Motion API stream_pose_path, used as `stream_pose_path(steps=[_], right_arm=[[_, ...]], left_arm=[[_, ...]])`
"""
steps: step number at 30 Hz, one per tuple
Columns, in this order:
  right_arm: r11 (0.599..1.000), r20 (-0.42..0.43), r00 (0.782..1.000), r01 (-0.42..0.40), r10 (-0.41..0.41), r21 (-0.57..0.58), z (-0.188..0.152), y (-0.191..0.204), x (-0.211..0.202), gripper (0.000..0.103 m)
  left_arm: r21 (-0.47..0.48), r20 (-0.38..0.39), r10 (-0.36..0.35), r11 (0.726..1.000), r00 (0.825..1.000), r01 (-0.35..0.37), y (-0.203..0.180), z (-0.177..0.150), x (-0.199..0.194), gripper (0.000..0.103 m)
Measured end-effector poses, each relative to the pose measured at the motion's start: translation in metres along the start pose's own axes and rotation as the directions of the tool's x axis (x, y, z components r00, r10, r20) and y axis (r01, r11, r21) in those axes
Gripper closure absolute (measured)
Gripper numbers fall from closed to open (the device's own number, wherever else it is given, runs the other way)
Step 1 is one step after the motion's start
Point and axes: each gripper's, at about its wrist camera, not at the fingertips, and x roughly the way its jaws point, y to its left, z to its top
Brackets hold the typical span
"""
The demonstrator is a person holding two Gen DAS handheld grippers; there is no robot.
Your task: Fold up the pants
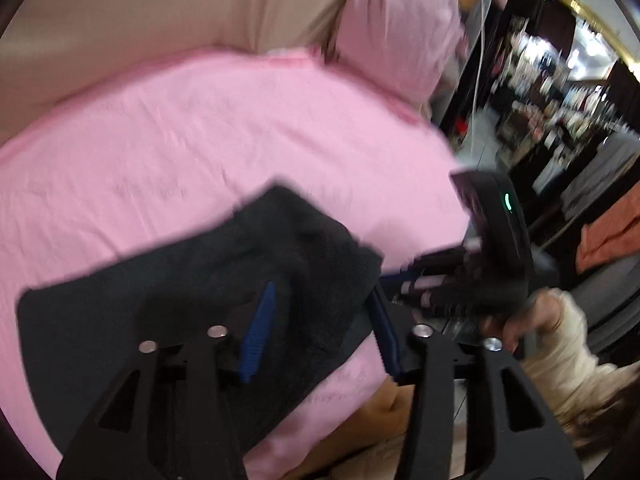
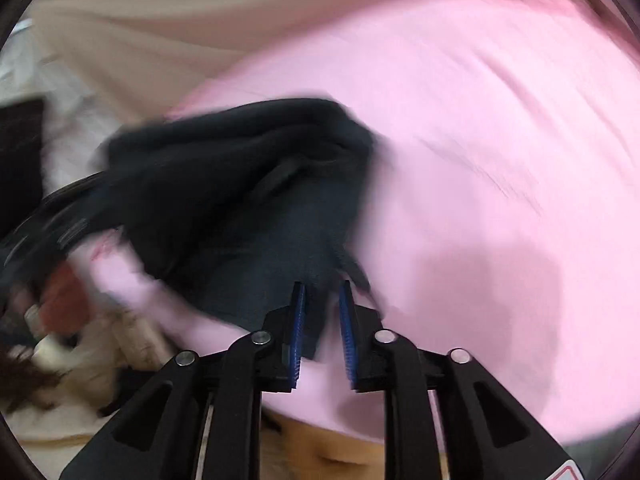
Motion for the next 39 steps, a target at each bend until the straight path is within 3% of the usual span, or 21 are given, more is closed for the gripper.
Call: stream_pose_path(steps=[2,4,6,8,9,11,13,14,16,19,20,21,22,24,26,29,33,36,37,38,39], right_arm=[[0.999,0.059,0.998,-0.024,0.022,0.030,-0.003,-0.003,-0.018,0.071],[0.999,0.140,0.989,-0.044,0.044,-0.006,0.000,0.005,-0.037,0.049],[0.997,0.154,0.985,-0.074,0.077,-0.025,0.011,0.012,-0.041,0.036],[0.995,0.153,0.983,-0.100,0.104,-0.030,0.025,0.021,-0.033,0.029],[0.995,0.148,0.984,-0.099,0.102,-0.030,0.033,0.024,-0.028,0.026],[0.996,0.122,0.988,-0.086,0.089,-0.033,0.051,0.027,-0.014,0.024],[0.996,0.081,0.993,-0.087,0.088,-0.018,0.067,0.029,-0.004,0.023],[0.995,0.061,0.993,-0.099,0.100,-0.013,0.072,0.027,0.000,0.023],[0.999,0.023,0.999,-0.040,0.040,-0.002,0.071,0.028,0.012,0.023],[0.996,0.029,0.996,0.082,-0.081,-0.032,0.068,0.034,0.023,0.024],[0.997,0.038,0.997,0.065,-0.064,-0.045,0.067,0.039,0.025,0.033],[0.997,0.049,0.997,0.055,-0.052,-0.062,0.067,0.046,0.024,0.056],[0.994,0.060,0.995,0.079,-0.075,-0.075,0.070,0.053,0.023,0.066],[0.986,0.088,0.990,0.121,-0.111,-0.118,0.072,0.072,0.019,0.084],[0.980,0.107,0.989,0.122,-0.105,-0.160,0.077,0.098,0.010,0.086],[0.971,0.121,0.992,-0.010,0.040,-0.241,0.081,0.146,-0.011,0.087],[0.926,0.149,0.952,-0.211,0.267,-0.314,0.090,0.184,-0.045,0.088],[0.978,0.146,0.980,-0.107,0.135,-0.182,0.096,0.133,-0.016,0.086],[0.990,0.102,0.991,-0.068,0.081,-0.123,0.097,0.106,0.003,0.085],[0.999,0.044,0.999,0.013,-0.011,-0.047,0.094,0.073,0.028,0.084],[0.998,0.004,0.998,0.065,-0.065,0.007,0.090,0.051,0.045,0.078]], left_arm=[[-0.026,-0.015,0.013,1.000,1.000,-0.014,0.007,-0.014,0.000,0.055],[-0.110,0.068,-0.016,0.994,0.998,0.023,0.028,-0.024,-0.032,0.041],[-0.195,0.164,0.051,0.981,0.985,-0.018,0.053,-0.028,-0.069,0.018],[-0.318,0.250,0.156,0.946,0.956,-0.071,0.089,-0.036,-0.110,0.012],[-0.368,0.280,0.163,0.929,0.946,-0.051,0.106,-0.042,-0.121,0.012],[-0.482,0.298,0.195,0.876,0.935,-0.029,0.141,-0.055,-0.135,0.012],[-0.545,0.268,0.277,0.833,0.923,-0.092,0.166,-0.065,-0.135,0.012],[-0.577,0.214,0.361,0.797,0.908,-0.181,0.180,-0.070,-0.129,0.012],[-0.591,0.140,0.410,0.765,0.902,-0.256,0.199,-0.077,-0.110,0.012],[-0.616,0.068,0.338,0.754,0.939,-0.227,0.221,-0.085,-0.074,0.012],[-0.620,0.059,0.313,0.755,0.948,-0.211,0.225,-0.086,-0.063,0.012],[-0.620,0.050,0.295,0.758,0.954,-0.202,0.227,-0.086,-0.053,0.017],[-0.610,0.042,0.277,0.768,0.960,-0.195,0.228,-0.084,-0.044,0.024],[-0.588,0.031,0.294,0.778,0.955,-0.220,0.228,-0.081,-0.035,0.068],[-0.600,0.054,0.240,0.784,0.969,-0.161,0.234,-0.079,-0.044,0.090],[-0.583,0.116,0.187,0.808,0.975,-0.085,0.241,-0.075,-0.075,0.092],[-0.536,0.131,0.183,0.840,0.974,-0.086,0.239,-0.076,-0.107,0.092],[-0.534,0.015,0.257,0.819,0.966,-0.210,0.261,-0.085,-0.078,0.085],[-0.546,-0.047,0.305,0.789,0.951,-0.281,0.272,-0.092,-0.063,0.085],[-0.559,-0.059,0.323,0.773,0.944,-0.299,0.280,-0.102,-0.061,0.077],[-0.580,0.001,0.297,0.778,0.955,-0.242,0.281,-0.109,-0.066,0.075]])
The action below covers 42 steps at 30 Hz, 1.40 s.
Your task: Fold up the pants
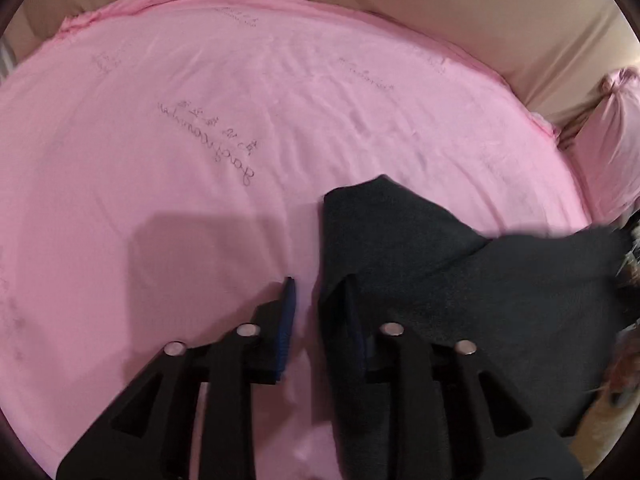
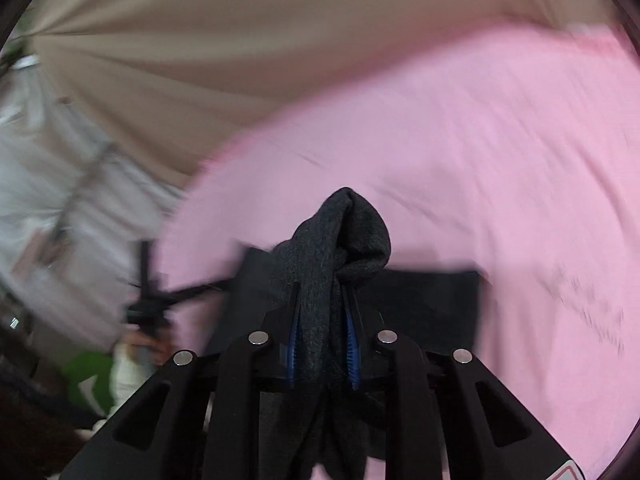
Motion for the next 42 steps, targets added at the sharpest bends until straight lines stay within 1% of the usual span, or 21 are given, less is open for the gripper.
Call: stream_pose_path(steps=[2,3,5,11,13,15,17,19,20,21,24,27,29,30,32,33,35,36,38,41,42], right_arm=[[0.988,0.032,0.992,-0.125,0.123,0.086,-0.009,-0.026,0.003,0.073],[0.982,0.042,0.987,-0.157,0.153,0.104,-0.012,-0.030,-0.004,0.066],[0.985,0.063,0.986,-0.158,0.154,0.074,-0.016,-0.026,-0.014,0.057],[0.995,0.023,0.997,-0.073,0.074,-0.062,-0.040,0.003,-0.008,0.048],[0.995,0.030,0.999,0.014,-0.010,-0.102,-0.043,0.009,-0.008,0.069],[0.996,0.067,0.997,-0.021,0.027,-0.089,-0.040,0.009,-0.021,0.084],[0.995,0.101,0.994,-0.035,0.045,-0.096,-0.040,0.007,-0.032,0.085],[0.993,0.092,0.992,0.097,-0.091,-0.066,-0.044,-0.014,-0.027,0.079],[0.996,0.085,0.992,0.091,-0.090,-0.008,-0.048,-0.027,-0.027,0.063],[0.999,0.095,0.995,0.038,-0.040,0.014,-0.050,-0.029,-0.032,0.064],[0.991,0.191,0.980,0.076,-0.053,-0.115,-0.047,0.012,-0.057,0.075],[0.969,0.214,0.976,0.006,0.049,-0.248,-0.034,0.060,-0.062,0.078],[0.950,0.198,0.979,0.013,0.052,-0.311,-0.022,0.078,-0.044,0.078],[0.946,0.184,0.983,0.043,0.017,-0.320,-0.015,0.078,-0.028,0.080],[0.946,0.146,0.978,0.185,-0.150,-0.266,0.001,0.047,0.015,0.084],[0.962,0.116,0.984,0.156,-0.133,-0.224,0.005,0.027,0.026,0.092],[0.996,0.098,0.995,0.033,-0.025,-0.082,0.012,0.005,0.019,0.094],[0.994,0.123,0.991,0.064,-0.053,-0.089,0.012,0.016,0.009,0.095],[0.974,0.171,0.984,0.086,-0.050,-0.210,0.010,0.060,-0.005,0.084],[0.934,0.076,0.987,-0.107,0.141,-0.342,0.011,0.126,0.010,0.084],[0.916,0.052,0.986,-0.125,0.156,-0.381,0.012,0.146,0.023,0.084]], left_arm=[[-0.012,0.026,-0.024,1.000,0.999,0.024,0.002,-0.007,-0.019,0.069],[-0.010,0.043,-0.010,1.000,0.999,0.011,0.002,-0.011,-0.028,0.051],[-0.003,0.085,0.017,1.000,0.996,-0.016,-0.003,-0.022,-0.050,0.031],[0.074,0.113,0.003,0.997,0.994,-0.012,-0.044,-0.055,-0.063,0.021],[0.107,0.108,0.017,0.994,0.994,-0.028,-0.065,-0.060,-0.052,0.021],[0.129,0.096,0.024,0.991,0.995,-0.036,-0.080,-0.066,-0.045,0.021],[0.160,0.100,0.051,0.985,0.994,-0.066,-0.092,-0.068,-0.033,0.020],[0.191,0.106,0.170,0.963,0.980,-0.188,-0.097,-0.075,-0.016,0.020],[0.203,0.105,0.234,0.946,0.967,-0.251,-0.095,-0.077,-0.006,0.018],[0.202,0.096,0.250,0.943,0.963,-0.265,-0.091,-0.080,0.002,0.016],[0.094,0.061,0.181,0.978,0.982,-0.186,-0.073,-0.077,-0.007,0.018],[0.067,0.120,0.199,0.976,0.973,-0.208,-0.075,-0.071,-0.023,0.018],[0.066,0.150,0.213,0.972,0.966,-0.225,-0.080,-0.067,-0.028,0.017],[0.069,0.159,0.228,0.968,0.961,-0.241,-0.082,-0.066,-0.027,0.016],[0.084,0.173,0.282,0.950,0.944,-0.300,-0.086,-0.065,-0.022,0.015],[0.094,0.174,0.323,0.935,0.930,-0.342,-0.086,-0.065,-0.015,0.015],[0.098,0.143,0.385,0.911,0.912,-0.400,-0.079,-0.064,-0.002,0.015],[0.092,0.140,0.388,0.911,0.911,-0.402,-0.075,-0.065,-0.002,0.015],[0.081,0.150,0.364,0.922,0.919,-0.379,-0.067,-0.066,-0.009,0.015],[0.033,0.192,0.353,0.930,0.916,-0.365,-0.054,-0.062,-0.029,0.015],[0.018,0.204,0.360,0.928,0.910,-0.371,-0.049,-0.061,-0.034,0.014]])
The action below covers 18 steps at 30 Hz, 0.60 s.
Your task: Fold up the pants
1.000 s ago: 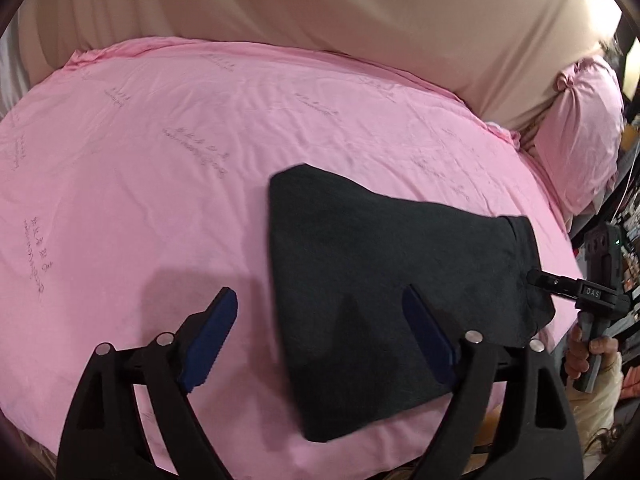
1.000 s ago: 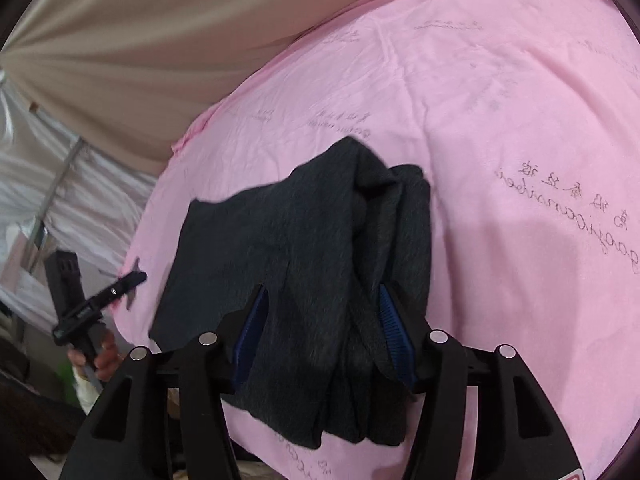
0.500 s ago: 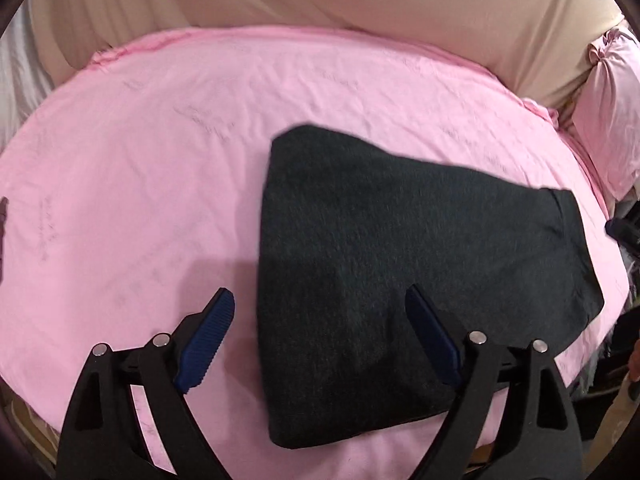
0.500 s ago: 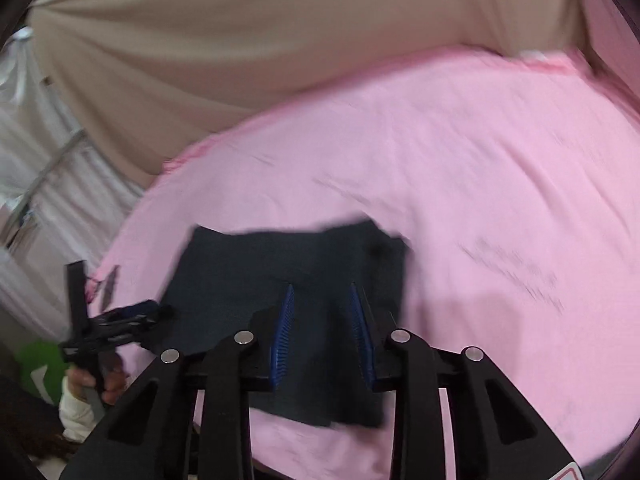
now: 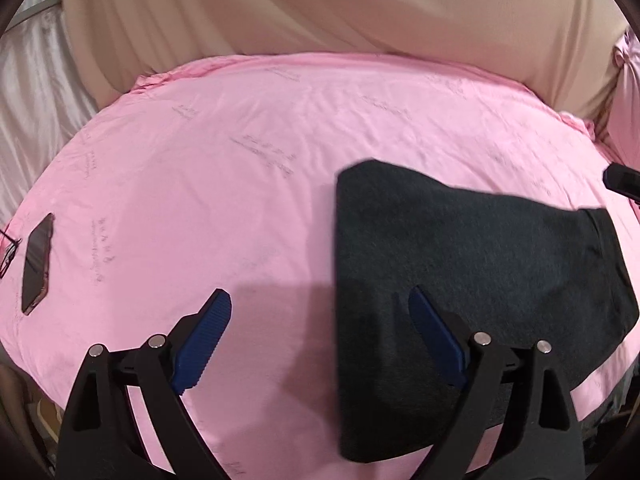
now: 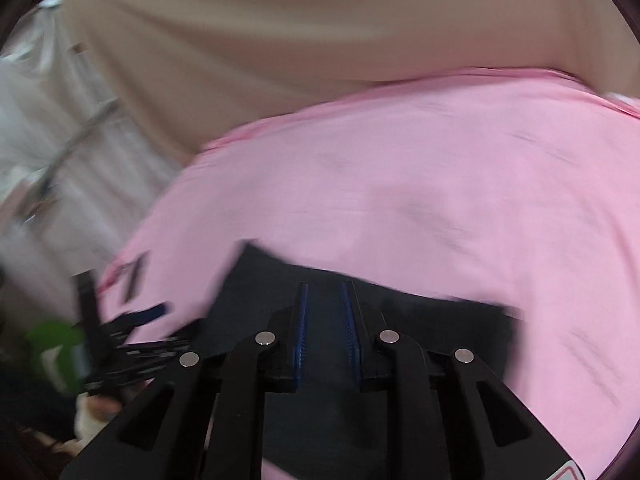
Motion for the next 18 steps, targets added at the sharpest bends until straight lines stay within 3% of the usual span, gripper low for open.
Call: stream_pose_path(steps=[3,6,8,9,10,15,17,18], right_arm=[[0.994,-0.087,0.996,-0.013,0.003,-0.111,0.018,0.037,0.070,0.084],[0.992,-0.209,0.978,-0.009,-0.018,-0.129,0.020,0.047,0.146,0.086],[0.993,-0.298,0.954,-0.005,-0.031,-0.118,0.012,0.049,0.203,0.086],[0.993,-0.276,0.961,-0.005,-0.027,-0.114,0.011,0.050,0.213,0.089],[0.993,-0.259,0.966,-0.015,-0.016,-0.117,0.014,0.054,0.219,0.094],[0.998,-0.243,0.969,-0.052,0.039,-0.047,0.023,0.048,0.219,0.095],[0.998,-0.221,0.974,-0.054,0.049,-0.018,0.023,0.045,0.200,0.094],[0.997,-0.191,0.979,-0.073,0.070,-0.007,0.019,0.045,0.172,0.091]], left_arm=[[-0.035,0.016,0.022,0.999,1.000,-0.021,0.017,-0.001,-0.007,0.013],[-0.060,0.016,0.025,0.998,1.000,-0.024,0.036,-0.007,-0.011,0.012],[-0.070,0.017,0.043,0.997,0.999,-0.042,0.047,-0.012,-0.013,0.012],[-0.074,0.016,0.049,0.996,0.999,-0.047,0.051,-0.012,-0.012,0.012],[-0.082,0.013,0.050,0.995,0.999,-0.049,0.056,-0.013,-0.011,0.012],[-0.109,-0.003,0.000,0.994,1.000,0.000,0.058,-0.012,-0.003,0.012],[-0.098,0.002,-0.037,0.994,0.999,0.037,0.048,-0.011,-0.006,0.012],[-0.089,0.009,-0.048,0.995,0.999,0.049,0.043,-0.011,-0.009,0.012]])
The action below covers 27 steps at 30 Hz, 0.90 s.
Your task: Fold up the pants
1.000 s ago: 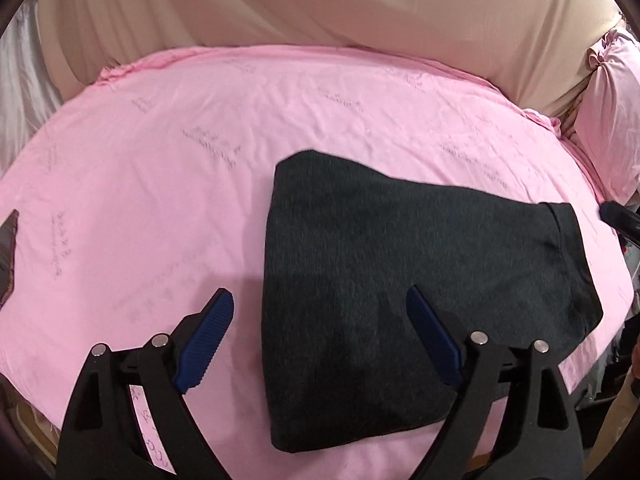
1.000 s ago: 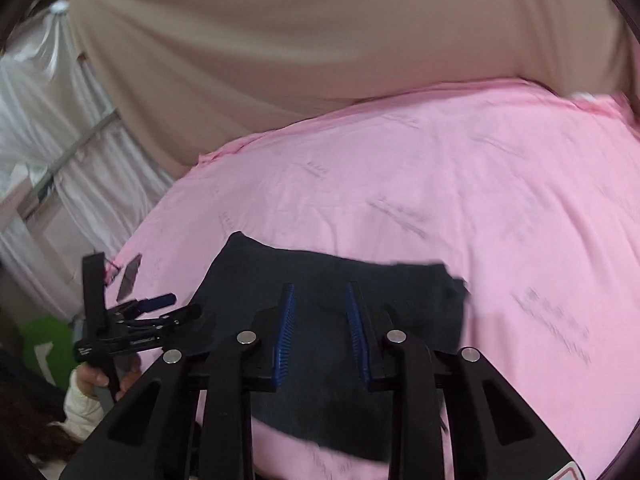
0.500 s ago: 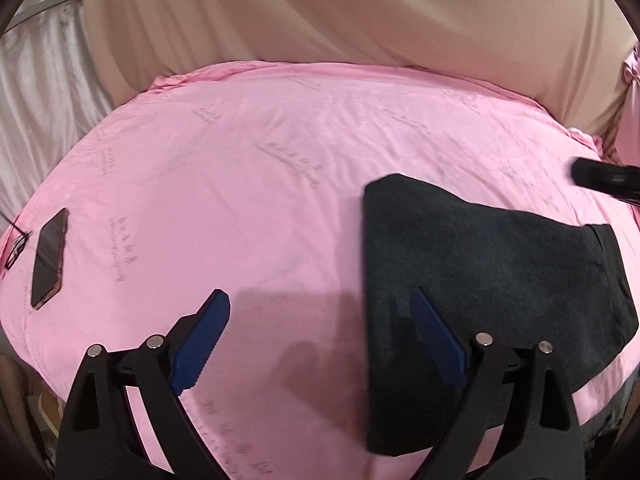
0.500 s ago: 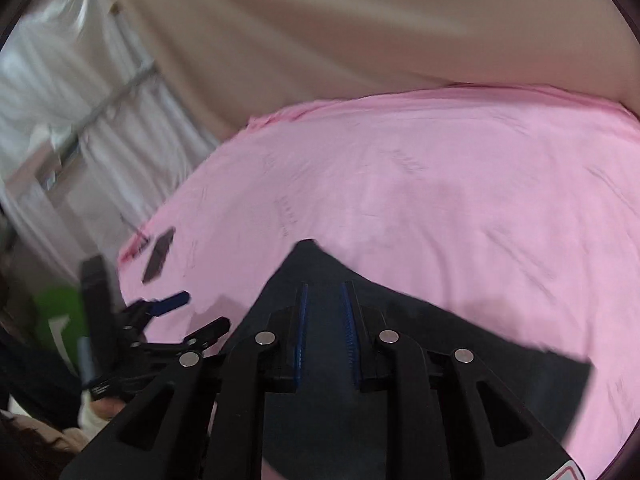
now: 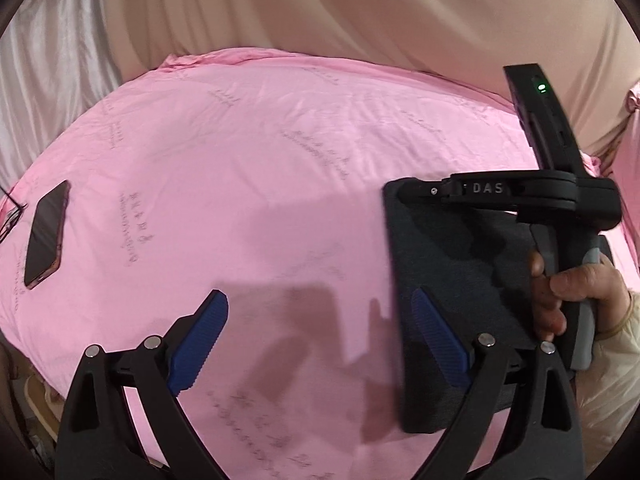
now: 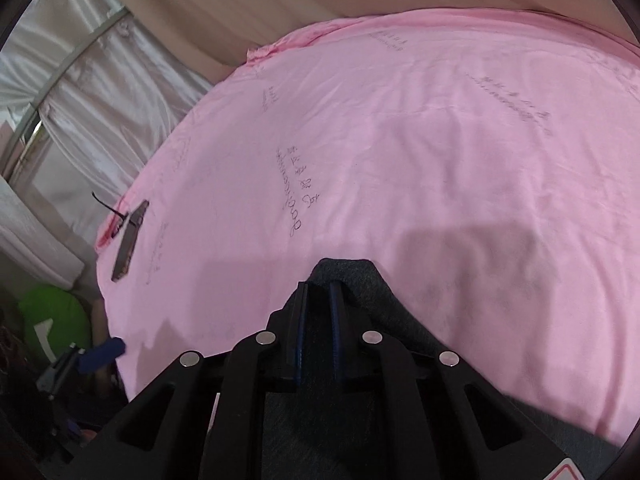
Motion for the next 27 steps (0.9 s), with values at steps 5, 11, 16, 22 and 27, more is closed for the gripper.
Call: stream_pose_path(steps=[5,11,16,22,27], right_arm=[[0.996,0.135,0.987,0.088,-0.089,0.013,-0.072,-0.012,-0.129,0.090],[0.904,0.077,0.929,0.330,-0.362,0.272,-0.162,-0.115,-0.194,0.103],[0.925,0.172,0.920,0.315,-0.353,0.213,-0.165,-0.080,-0.227,0.090],[0.930,0.135,0.941,0.270,-0.309,0.248,-0.193,-0.100,-0.225,0.097],[0.917,0.133,0.919,0.341,-0.372,0.208,-0.209,-0.087,-0.240,0.058]], left_arm=[[0.085,0.028,-0.067,0.994,0.997,0.064,-0.035,-0.008,-0.016,0.010],[0.179,-0.066,-0.086,0.979,0.994,0.096,-0.089,-0.026,0.014,0.010],[0.224,-0.073,-0.019,0.974,0.997,0.035,-0.115,-0.036,0.020,0.010],[0.205,-0.088,0.015,0.979,0.996,0.004,-0.116,-0.038,0.017,0.010],[0.194,-0.083,0.027,0.981,0.996,-0.011,-0.113,-0.044,0.007,0.009]])
